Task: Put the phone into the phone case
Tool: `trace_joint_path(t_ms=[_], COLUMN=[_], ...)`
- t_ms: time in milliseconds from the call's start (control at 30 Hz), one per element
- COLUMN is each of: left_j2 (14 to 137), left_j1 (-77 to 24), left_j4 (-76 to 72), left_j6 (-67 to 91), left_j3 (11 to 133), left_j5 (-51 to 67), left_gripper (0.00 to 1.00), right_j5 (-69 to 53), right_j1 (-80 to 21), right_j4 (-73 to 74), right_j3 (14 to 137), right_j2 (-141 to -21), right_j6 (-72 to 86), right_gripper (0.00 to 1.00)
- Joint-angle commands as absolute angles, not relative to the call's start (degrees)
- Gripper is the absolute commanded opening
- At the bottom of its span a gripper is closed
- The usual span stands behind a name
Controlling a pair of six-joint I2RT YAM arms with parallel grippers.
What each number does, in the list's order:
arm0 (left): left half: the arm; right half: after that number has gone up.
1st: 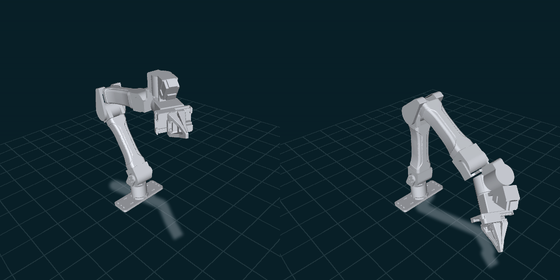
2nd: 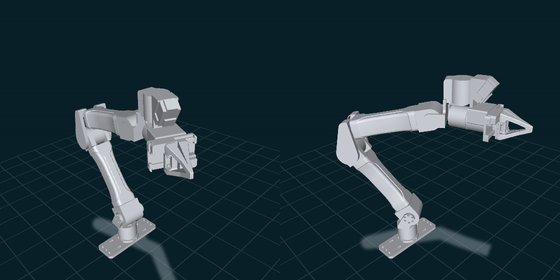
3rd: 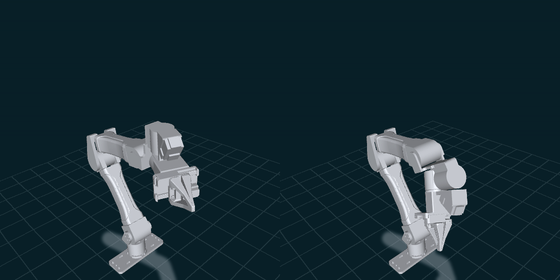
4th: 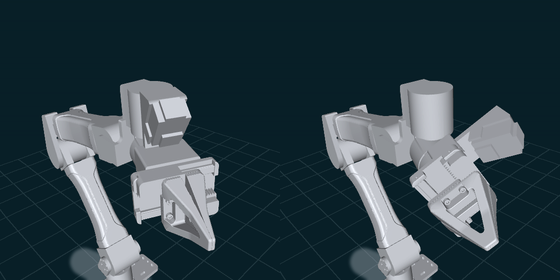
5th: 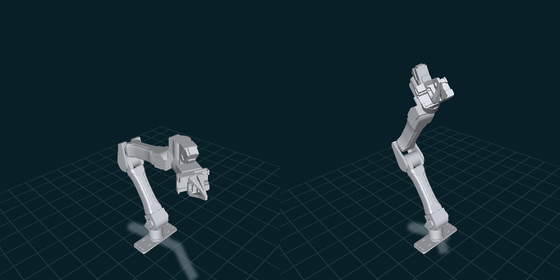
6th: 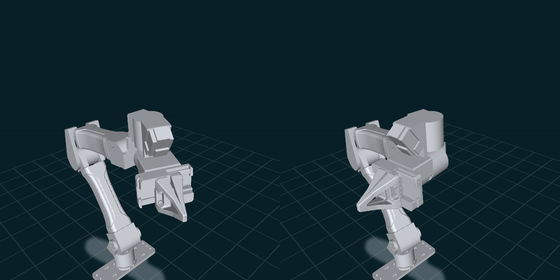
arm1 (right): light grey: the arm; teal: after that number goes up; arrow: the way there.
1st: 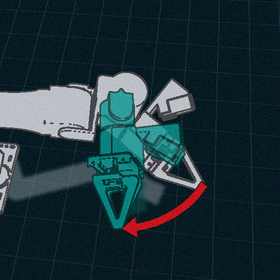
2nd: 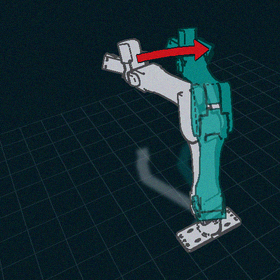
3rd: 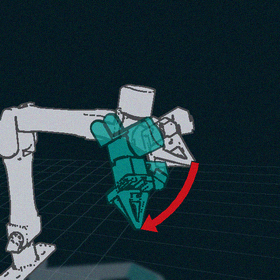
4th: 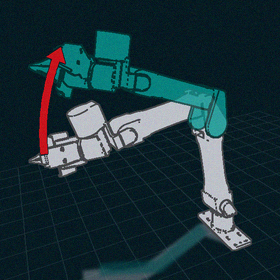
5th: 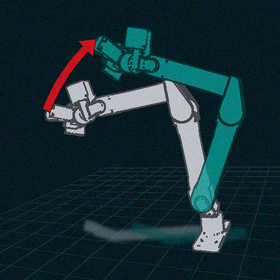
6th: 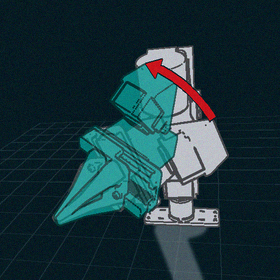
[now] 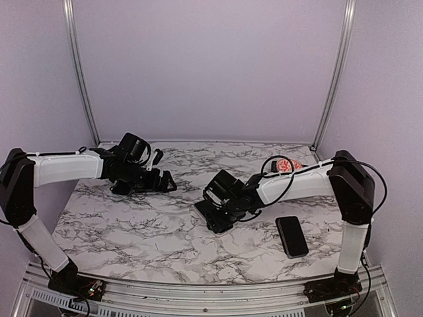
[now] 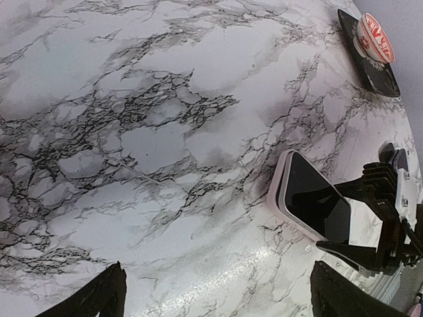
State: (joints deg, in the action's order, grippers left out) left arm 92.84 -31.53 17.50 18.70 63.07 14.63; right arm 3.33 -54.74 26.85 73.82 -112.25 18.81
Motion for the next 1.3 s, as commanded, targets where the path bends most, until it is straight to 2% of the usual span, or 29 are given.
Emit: trace_joint_path(t_ms=[0,267,567,767,967,1167,1267], left_j2=[94.98,103.75,113.2,116.99,118.06,118.73,118.8], left_j1=[-31.47,-34.03,-36.79,-37.72,-38.02,-38.06,-38.06], left_j4=[6.14,-11.39,-13.93,-19.92,-22.49,-23.78,-23.99], left_j6=[26.15,42.43,50.95,56.83,59.57,60.28,59.85], left_j3=[61.51,59.4,63.72,63.64,63.78,63.89,63.87], left_j5=[23.37,31.71,32.15,34.34,34.74,34.85,34.55], left_gripper=[0.97,0.98,0.97,0.89,0.76,0.44,0.33], right_j5=[3.85,2.39,2.09,1.18,1.41,1.22,1.5], right_j1=[-54.51,-54.24,-53.83,-53.57,-53.31,-53.17,-53.16], right_j4=[17.98,12.02,8.52,6.96,6.14,6.65,7.03], right_j3=[72.09,69.71,67.11,66.56,66.37,65.99,65.79], right_j2=[-110.22,-109.36,-107.42,-107.63,-107.37,-108.09,-108.04], right_j6=[19.01,19.33,20.75,21.19,21.01,21.24,21.14], right_gripper=[0.15,0.14,0.14,0.14,0.14,0.14,0.14])
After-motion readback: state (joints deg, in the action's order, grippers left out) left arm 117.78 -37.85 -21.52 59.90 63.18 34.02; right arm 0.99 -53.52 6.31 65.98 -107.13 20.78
